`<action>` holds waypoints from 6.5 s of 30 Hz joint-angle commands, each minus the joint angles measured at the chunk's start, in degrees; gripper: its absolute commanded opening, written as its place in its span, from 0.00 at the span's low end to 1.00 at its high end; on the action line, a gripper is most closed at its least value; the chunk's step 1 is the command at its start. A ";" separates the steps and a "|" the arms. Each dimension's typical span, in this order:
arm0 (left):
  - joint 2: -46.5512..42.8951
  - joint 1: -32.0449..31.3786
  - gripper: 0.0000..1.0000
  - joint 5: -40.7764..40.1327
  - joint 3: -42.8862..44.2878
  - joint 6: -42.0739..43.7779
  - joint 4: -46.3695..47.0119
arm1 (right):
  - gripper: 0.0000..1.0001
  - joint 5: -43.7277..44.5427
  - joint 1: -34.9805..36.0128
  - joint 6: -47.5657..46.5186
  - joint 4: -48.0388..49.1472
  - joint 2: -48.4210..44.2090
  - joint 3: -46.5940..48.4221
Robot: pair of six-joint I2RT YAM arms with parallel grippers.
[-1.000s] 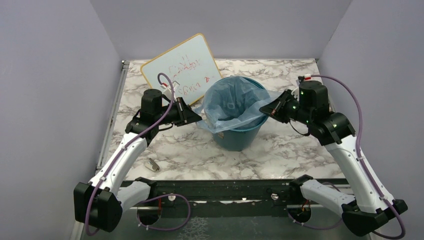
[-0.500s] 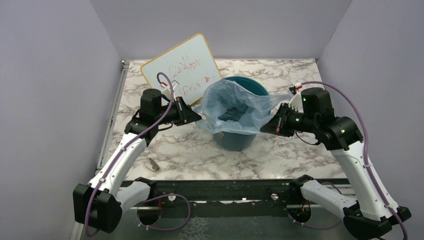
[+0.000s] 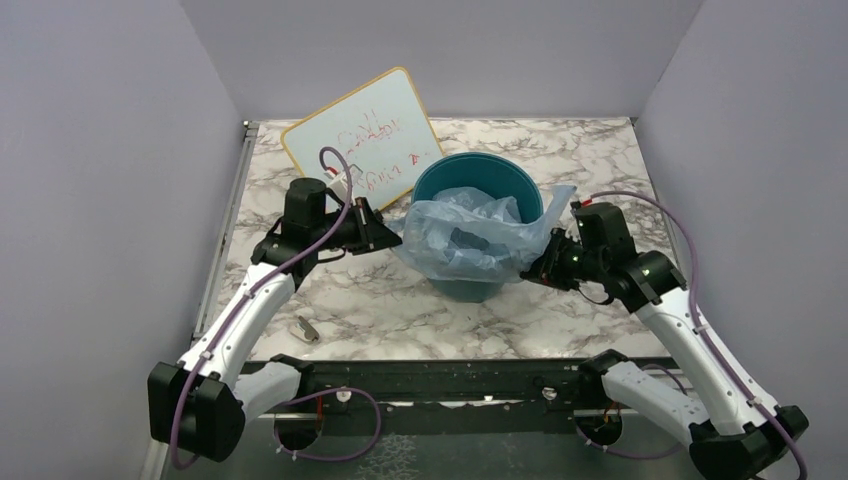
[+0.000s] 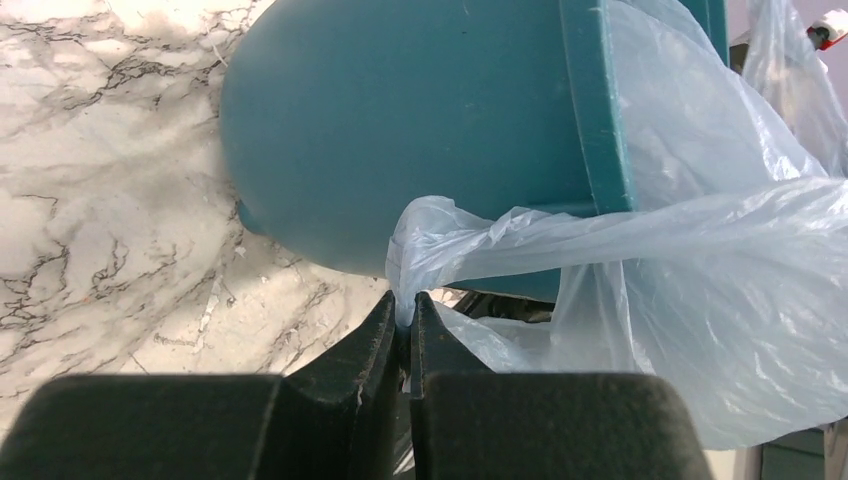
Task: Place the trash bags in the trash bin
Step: Place the trash bag in the trash bin.
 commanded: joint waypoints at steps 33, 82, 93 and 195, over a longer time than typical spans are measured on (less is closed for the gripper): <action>3.32 0.18 0.08 -2.75 5.79 1.56 0.28 | 0.63 -37.89 0.15 -48.90 1.37 22.84 41.31; 12.08 3.23 0.00 -7.32 11.89 2.92 5.82 | 0.00 2.85 -3.28 -34.44 27.42 34.07 34.38; 17.75 3.78 0.00 -4.41 13.01 1.91 9.88 | 0.01 3.42 -7.09 -33.60 28.67 37.53 33.17; 12.85 4.31 0.00 5.18 4.57 2.70 8.58 | 0.64 -29.14 -12.56 -47.08 11.88 -1.27 15.47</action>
